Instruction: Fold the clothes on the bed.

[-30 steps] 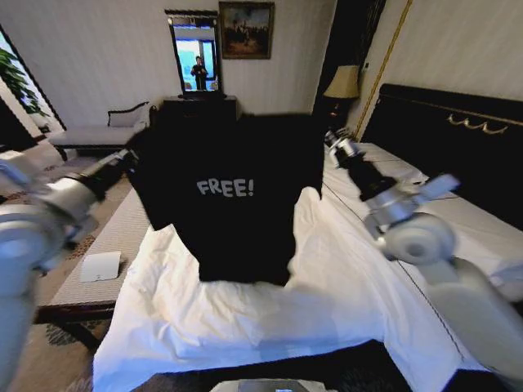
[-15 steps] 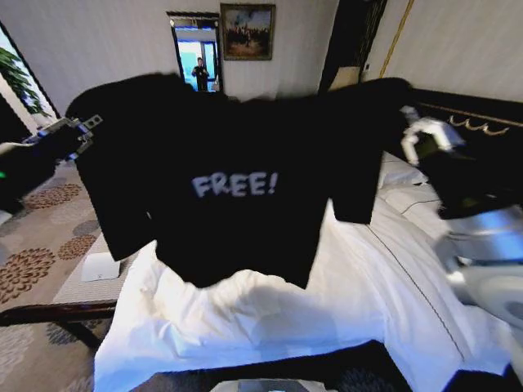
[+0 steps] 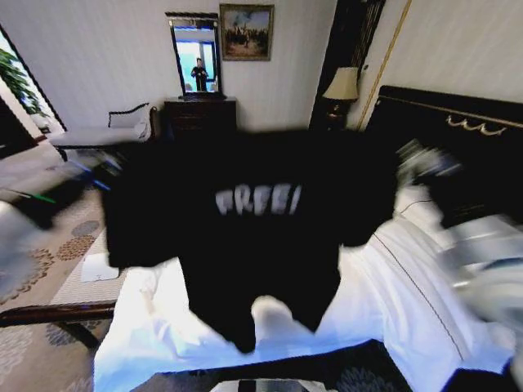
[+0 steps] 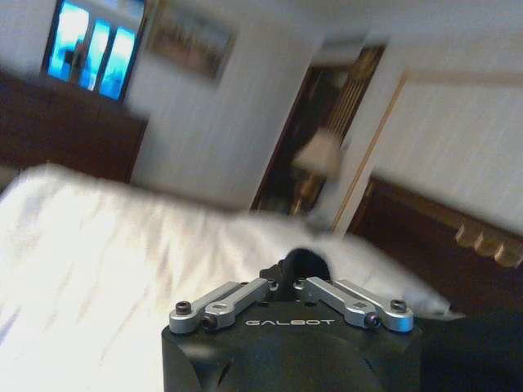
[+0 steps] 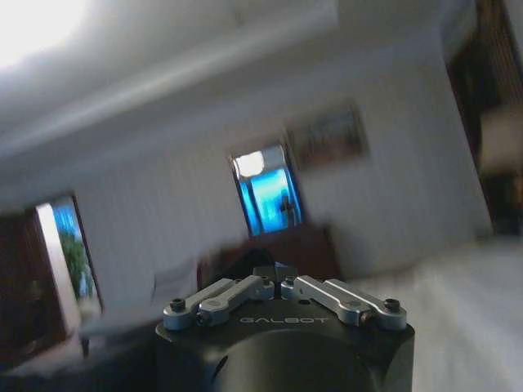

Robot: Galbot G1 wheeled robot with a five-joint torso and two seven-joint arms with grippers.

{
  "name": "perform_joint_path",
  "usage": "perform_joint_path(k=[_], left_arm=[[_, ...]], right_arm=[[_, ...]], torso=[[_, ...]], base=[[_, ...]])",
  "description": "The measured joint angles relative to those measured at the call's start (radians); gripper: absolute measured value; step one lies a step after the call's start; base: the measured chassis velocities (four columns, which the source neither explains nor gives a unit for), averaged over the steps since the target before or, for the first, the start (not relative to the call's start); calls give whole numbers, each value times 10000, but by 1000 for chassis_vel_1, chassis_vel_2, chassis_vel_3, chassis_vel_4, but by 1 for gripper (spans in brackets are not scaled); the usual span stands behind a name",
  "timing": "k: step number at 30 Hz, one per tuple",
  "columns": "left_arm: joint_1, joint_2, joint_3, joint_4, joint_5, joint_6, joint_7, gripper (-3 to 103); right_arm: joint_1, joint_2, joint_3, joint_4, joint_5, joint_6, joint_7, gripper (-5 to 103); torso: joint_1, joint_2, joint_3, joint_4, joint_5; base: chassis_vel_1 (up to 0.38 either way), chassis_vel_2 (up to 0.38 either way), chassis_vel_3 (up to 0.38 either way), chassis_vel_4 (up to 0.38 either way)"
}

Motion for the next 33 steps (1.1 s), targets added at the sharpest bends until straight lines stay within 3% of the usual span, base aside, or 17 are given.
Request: perform_joint_path(k=[2, 3, 4, 6, 8, 9, 11, 13, 15, 18, 25, 29, 32, 33], left_arm=[[-506, -632, 2388, 1447, 1931, 50, 372, 1], [-702, -876, 3136, 2124, 2638, 25, 509, 1], [-702, -876, 3136, 2124, 2638, 25, 509, 1], [-1020, -1253, 4061, 3165, 3611, -69, 700, 1], [-1541, -1744, 4944, 4371, 4494, -230, 897, 1], [-1541, -1744, 4944, 4371, 4494, -230, 897, 1], [-2149, -2235, 5602, 5623, 5306, -477, 1083, 1], [-2701, -2599, 5980, 6640, 5596, -643, 1135, 1], [-2860, -2696, 6059, 6931, 5677, -693, 1135, 1], [-3767, -3236, 6586, 8579, 6277, -1014, 1230, 1], [-4625, -3860, 6971, 10472, 7090, -1550, 1485, 1], [-5065, -4295, 7095, 11757, 7591, -1916, 1646, 1], [-5148, -4403, 7124, 12009, 7688, -2000, 1684, 1], [-5294, -4587, 7171, 12417, 7827, -2123, 1741, 1]], right_arm=[[829, 224, -1892, -1470, -60, -153, 239, 0], [1114, 329, -2421, -2015, -93, -163, 258, 0], [1114, 329, -2421, -2015, -93, -163, 258, 0], [1582, 529, -3287, -3024, -189, -159, 324, 0], [2173, 873, -4347, -4536, -768, 47, 363, 0], [2173, 873, -4347, -4536, -768, 47, 363, 0], [2663, 1218, -5059, -5767, -1519, 394, 146, 0], [3050, 1457, -5429, -6505, -1857, 686, -3, 0], [3180, 1539, -5542, -6764, -1954, 807, -66, 0], [3868, 1914, -6010, -8284, -2410, 1381, -399, 0], [4809, 2626, -6503, -10281, -2912, 1912, -650, 0], [5610, 3584, -6873, -11724, -3305, 2401, -856, 0], [5796, 3864, -6956, -12130, -3410, 2506, -936, 0], [6133, 4324, -7144, -12912, -3676, 2705, -1116, 0]], torso=[[0, 0, 0, 3, 3], [0, 0, 1, 4, -2], [0, 0, 1, 4, -2], [1, -1, 1, 3, -2], [3, -2, 3, 4, 4], [3, -2, 3, 4, 4], [3, -2, 3, 2, 6], [2, -2, 0, 1, 2], [2, -1, 0, 1, 3], [0, -1, 0, 3, 3], [1, -2, 0, 0, 3], [-1, 0, -1, 3, 2], [0, 0, -1, 4, 1], [-1, -1, -1, 5, 1]], base=[[0, 0, 0, 0], [0, 0, 0, 0], [0, 0, 0, 0], [0, 0, 0, 0], [0, 0, 0, 0], [0, 0, 0, 0], [0, 0, 0, 0], [0, 0, 0, 0], [0, 0, 0, 0], [0, 0, 0, 0], [0, 0, 0, 0], [0, 0, 0, 0], [0, 0, 0, 0], [0, 0, 0, 0]])
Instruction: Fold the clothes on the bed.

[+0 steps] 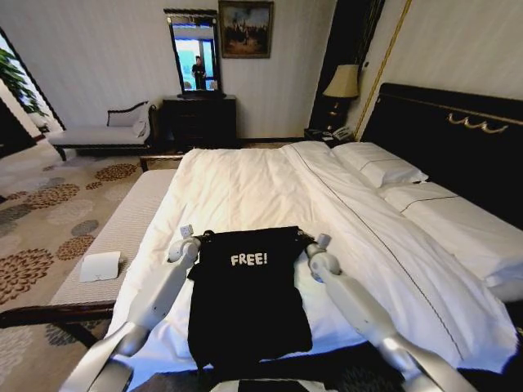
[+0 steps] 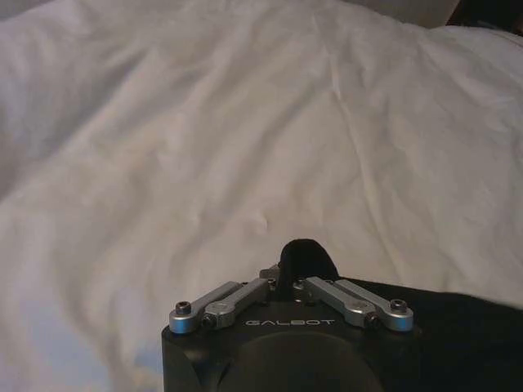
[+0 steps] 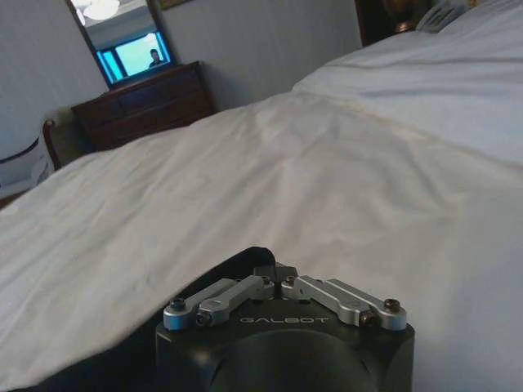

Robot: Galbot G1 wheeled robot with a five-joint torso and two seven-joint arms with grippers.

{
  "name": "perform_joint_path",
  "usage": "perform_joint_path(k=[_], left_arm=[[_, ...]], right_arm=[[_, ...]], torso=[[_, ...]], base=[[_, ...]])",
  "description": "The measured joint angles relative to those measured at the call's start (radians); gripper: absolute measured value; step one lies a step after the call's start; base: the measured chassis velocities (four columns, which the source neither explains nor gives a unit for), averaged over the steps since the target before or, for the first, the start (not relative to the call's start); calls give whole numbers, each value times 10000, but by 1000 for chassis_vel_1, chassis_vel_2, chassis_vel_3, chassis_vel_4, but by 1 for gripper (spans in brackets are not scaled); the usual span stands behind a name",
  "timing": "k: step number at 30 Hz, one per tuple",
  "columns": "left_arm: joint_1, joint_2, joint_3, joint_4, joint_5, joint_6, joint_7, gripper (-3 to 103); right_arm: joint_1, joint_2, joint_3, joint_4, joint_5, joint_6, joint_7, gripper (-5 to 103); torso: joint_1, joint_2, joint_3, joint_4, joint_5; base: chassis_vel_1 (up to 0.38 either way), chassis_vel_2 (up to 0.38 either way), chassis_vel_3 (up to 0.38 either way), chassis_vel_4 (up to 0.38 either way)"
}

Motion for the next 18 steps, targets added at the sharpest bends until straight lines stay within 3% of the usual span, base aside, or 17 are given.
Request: perform_joint_path(k=[8, 18], left_arm=[[-365, -606, -185, 1153, 418, -196, 38, 1], [-557, -752, -833, 1836, 450, -207, 113, 1]], right_arm=[[861, 1056, -290, -2257, -981, 507, -349, 0], [1264, 1383, 13, -3179, -1086, 637, -27, 0]], torso=[[0, 1, 0, -2, 1], [-2, 2, -1, -5, 1]], base=[[0, 0, 0, 0], [0, 0, 0, 0]])
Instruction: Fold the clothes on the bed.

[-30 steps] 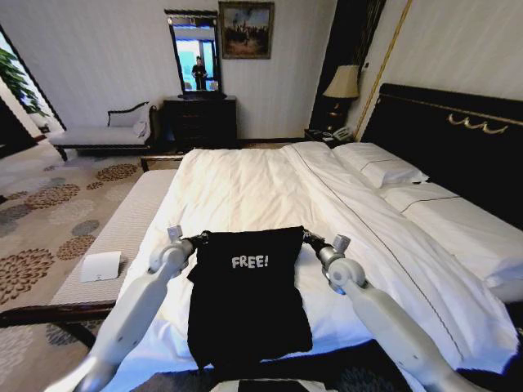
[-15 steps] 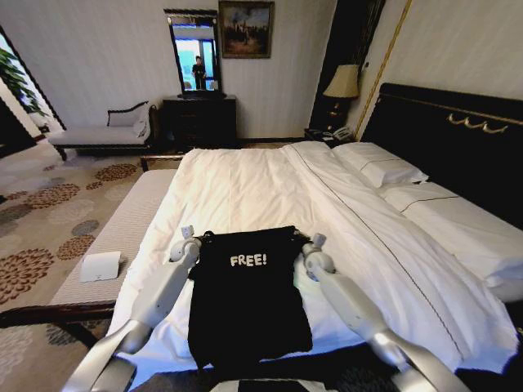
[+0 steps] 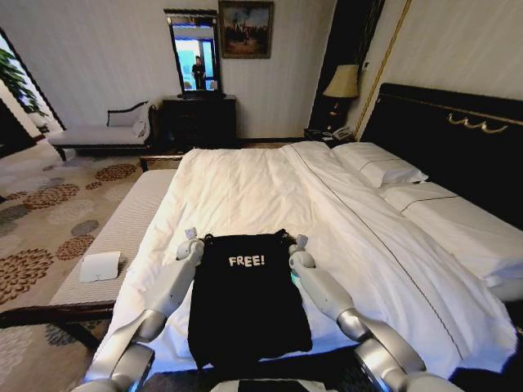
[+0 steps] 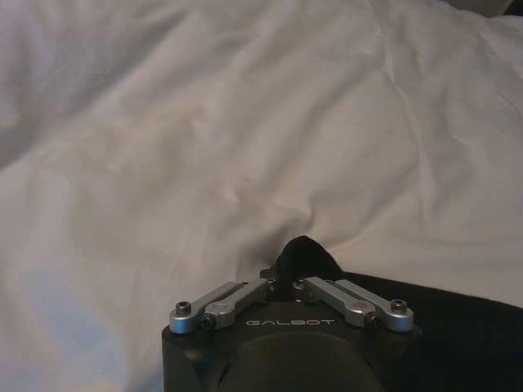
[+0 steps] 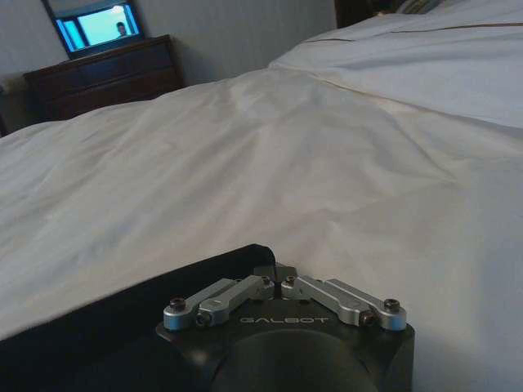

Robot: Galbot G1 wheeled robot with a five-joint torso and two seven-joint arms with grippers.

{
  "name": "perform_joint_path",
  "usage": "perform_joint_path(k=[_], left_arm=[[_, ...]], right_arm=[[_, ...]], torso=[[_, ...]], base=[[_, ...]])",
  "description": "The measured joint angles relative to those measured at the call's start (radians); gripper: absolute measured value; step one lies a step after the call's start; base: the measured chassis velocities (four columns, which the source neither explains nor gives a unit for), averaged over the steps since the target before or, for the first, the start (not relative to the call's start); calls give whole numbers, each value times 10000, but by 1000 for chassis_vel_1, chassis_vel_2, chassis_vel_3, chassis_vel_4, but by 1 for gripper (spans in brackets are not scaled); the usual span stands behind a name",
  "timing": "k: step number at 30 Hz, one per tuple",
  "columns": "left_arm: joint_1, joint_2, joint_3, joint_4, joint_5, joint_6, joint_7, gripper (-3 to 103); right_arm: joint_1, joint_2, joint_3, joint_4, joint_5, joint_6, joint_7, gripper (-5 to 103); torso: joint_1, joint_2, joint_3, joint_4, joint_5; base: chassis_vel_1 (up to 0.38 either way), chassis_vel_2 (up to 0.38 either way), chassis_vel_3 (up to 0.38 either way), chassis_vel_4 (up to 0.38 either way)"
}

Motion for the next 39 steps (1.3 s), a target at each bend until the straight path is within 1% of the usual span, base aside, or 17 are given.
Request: perform_joint_path(k=[14, 16, 17, 20, 21, 22, 24, 26, 27, 28, 29, 30, 33, 35, 36, 37, 39], left_arm=[[76, 0, -280, -64, 9, -9, 152, -2], [127, 46, -281, -230, -59, -12, 118, 8], [192, 126, -295, -443, -204, -2, 71, 14], [224, 186, -323, -583, -306, 5, 30, 19], [248, 290, -425, -781, -484, 11, -72, 30], [262, 350, -484, -880, -585, 15, -128, 34], [285, 403, -548, -980, -668, 20, -176, 34], [430, 615, -809, -1412, -928, 56, -309, 45], [526, 711, -921, -1656, -1050, 84, -348, 51], [686, 834, -1084, -2023, -1226, 143, -430, 51], [868, 955, -1265, -2440, -1399, 208, -512, 57], [868, 955, -1265, -2440, -1399, 208, -512, 57], [1824, 1384, -2033, -4120, -1606, 337, -641, 73], [2609, 1552, -2578, -4937, -1661, 357, -731, 78], [3145, 1586, -2890, -5369, -1693, 348, -742, 84], [3145, 1586, -2890, -5369, -1693, 348, -742, 84], [4169, 1519, -3498, -6186, -1741, 326, -703, 94]], right_arm=[[163, 202, 112, -531, -221, 104, 56, 0], [171, 221, 86, -528, -257, 104, 138, -3], [185, 218, 88, -455, -254, 104, 188, 8], [201, 208, 108, -403, -254, 113, 200, 13], [228, 172, 184, -333, -248, 157, 231, 19], [235, 141, 237, -264, -216, 180, 271, 24], [235, 106, 278, -180, -166, 190, 313, 29], [75, -91, 395, 463, 165, 185, 453, 40], [-51, -196, 446, 819, 347, 135, 520, 40], [-230, -335, 527, 1294, 566, 25, 613, 45], [-474, -531, 638, 1914, 823, -124, 744, 51], [-474, -531, 638, 1914, 823, -124, 744, 51], [-1617, -1313, 1184, 4302, 1834, -796, 1253, 67], [-2454, -1694, 1621, 5467, 2404, -1095, 1426, 73], [-2976, -1831, 1904, 6007, 2727, -1244, 1517, 78], [-2976, -1831, 1904, 6007, 2727, -1244, 1517, 78], [-3747, -1854, 2377, 6738, 3073, -1367, 1593, 83]], torso=[[0, 0, 0, 2, 1], [0, 0, 1, 6, 3], [1, 0, 1, 5, 1], [2, 0, 0, 5, 0], [3, 0, 0, 5, 3], [3, 0, 0, 4, 2], [3, 0, 0, 3, 1], [3, 0, 1, 3, -1], [4, 0, 1, 3, 2], [4, -1, 1, 5, 3], [4, -1, 0, 7, 1], [4, -1, 0, 7, 1], [3, 0, -2, 3, 4], [1, 0, -3, 1, -1], [-1, 1, -3, 0, 3], [-1, 1, -3, 0, 3], [-2, 1, -3, 1, -3]], base=[[0, 0, 0, 0], [0, 0, 0, 0], [0, 0, 0, 0], [0, 0, 0, 0], [0, 0, 0, 0], [0, 0, 0, 0], [0, 0, 0, 0], [0, 0, 0, 0], [0, 0, 0, 0], [0, 0, 0, 0], [0, 0, 0, 0], [0, 0, 0, 0], [0, 0, 0, 0], [0, 0, 0, 0], [0, 0, 0, 0], [0, 0, 0, 0], [0, 0, 0, 0]])
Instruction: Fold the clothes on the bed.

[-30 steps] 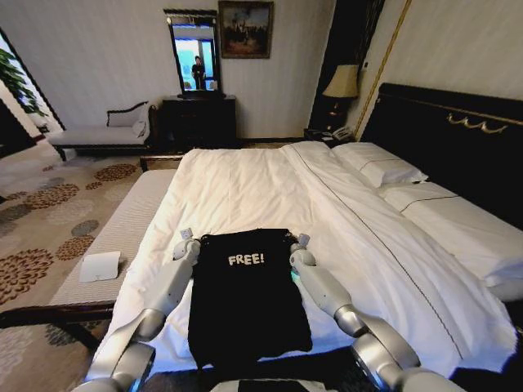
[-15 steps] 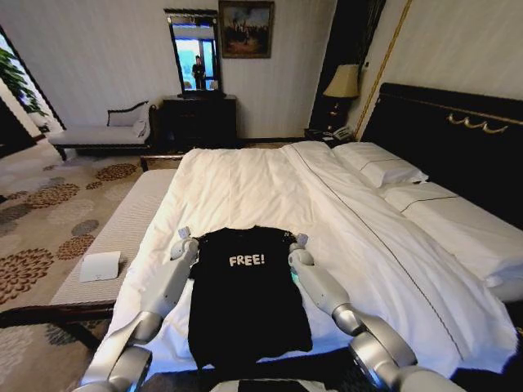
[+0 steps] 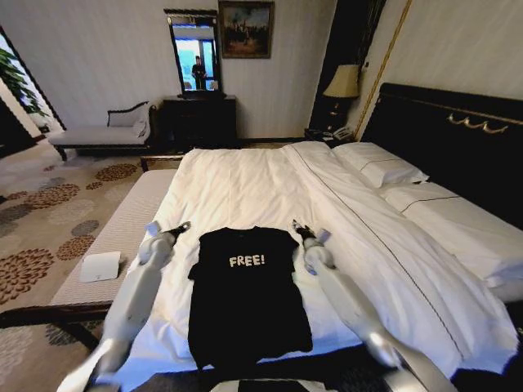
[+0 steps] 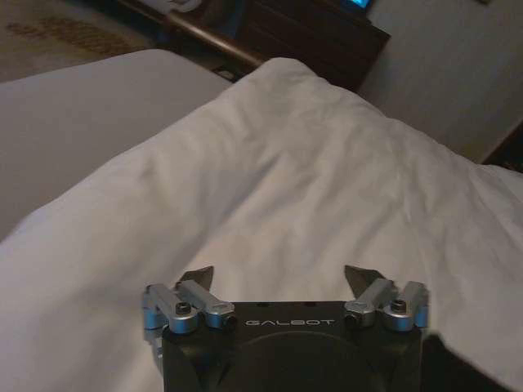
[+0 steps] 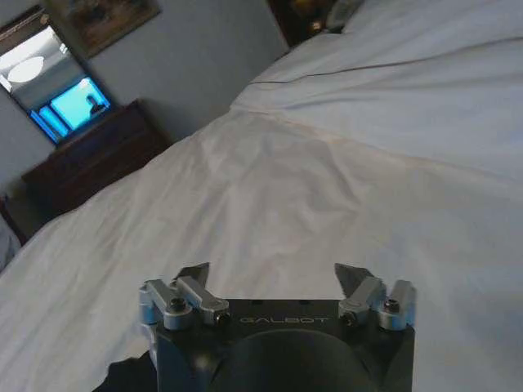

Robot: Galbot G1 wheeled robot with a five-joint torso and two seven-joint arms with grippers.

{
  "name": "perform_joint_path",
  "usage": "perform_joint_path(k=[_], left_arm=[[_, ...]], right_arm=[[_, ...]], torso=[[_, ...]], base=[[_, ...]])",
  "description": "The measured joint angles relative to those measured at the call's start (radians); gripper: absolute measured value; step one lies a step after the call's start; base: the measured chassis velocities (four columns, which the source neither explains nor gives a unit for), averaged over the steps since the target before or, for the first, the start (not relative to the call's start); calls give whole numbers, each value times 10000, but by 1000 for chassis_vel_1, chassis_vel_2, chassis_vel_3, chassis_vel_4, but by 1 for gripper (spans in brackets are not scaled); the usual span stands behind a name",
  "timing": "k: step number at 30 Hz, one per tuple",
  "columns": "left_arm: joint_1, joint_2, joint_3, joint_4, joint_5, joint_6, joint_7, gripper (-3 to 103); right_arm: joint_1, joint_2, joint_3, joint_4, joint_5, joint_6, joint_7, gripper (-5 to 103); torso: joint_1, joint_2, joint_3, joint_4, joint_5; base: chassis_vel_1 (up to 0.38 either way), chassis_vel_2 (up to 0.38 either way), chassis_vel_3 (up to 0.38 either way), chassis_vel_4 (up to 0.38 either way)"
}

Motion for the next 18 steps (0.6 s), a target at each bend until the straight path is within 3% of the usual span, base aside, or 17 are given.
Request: perform_joint_path(k=[3, 5, 7, 11, 18], left_arm=[[1239, -311, -692, -1282, -4, -134, 159, 99], [2182, -612, -1027, -2138, 474, -438, 477, 100], [3049, -905, -1228, -2808, 1191, -852, 865, 100], [4022, -1317, -1320, -3486, 1771, -1194, 1120, 100], [5096, -1721, -1537, -4251, 2014, -1413, 1098, 100]], right_arm=[[-725, 290, 496, 645, 169, -58, 0, 94], [-1115, 584, 791, 907, 295, -80, -30, 99], [-1419, 893, 1057, 1037, 492, -83, -144, 100], [-1706, 1238, 1403, 1095, 846, -81, -291, 100], [-1480, 1658, 1796, 219, 1576, 122, -708, 100]], torso=[[-1, 0, -2, 0, 7], [-1, 0, -1, 3, 2], [-1, 0, -1, 1, 9], [-1, 1, 0, 5, 5], [3, 0, 2, 2, 5]], base=[[0, 0, 0, 0], [0, 0, 0, 0], [0, 0, 0, 0], [0, 0, 0, 0], [0, 0, 0, 0]])
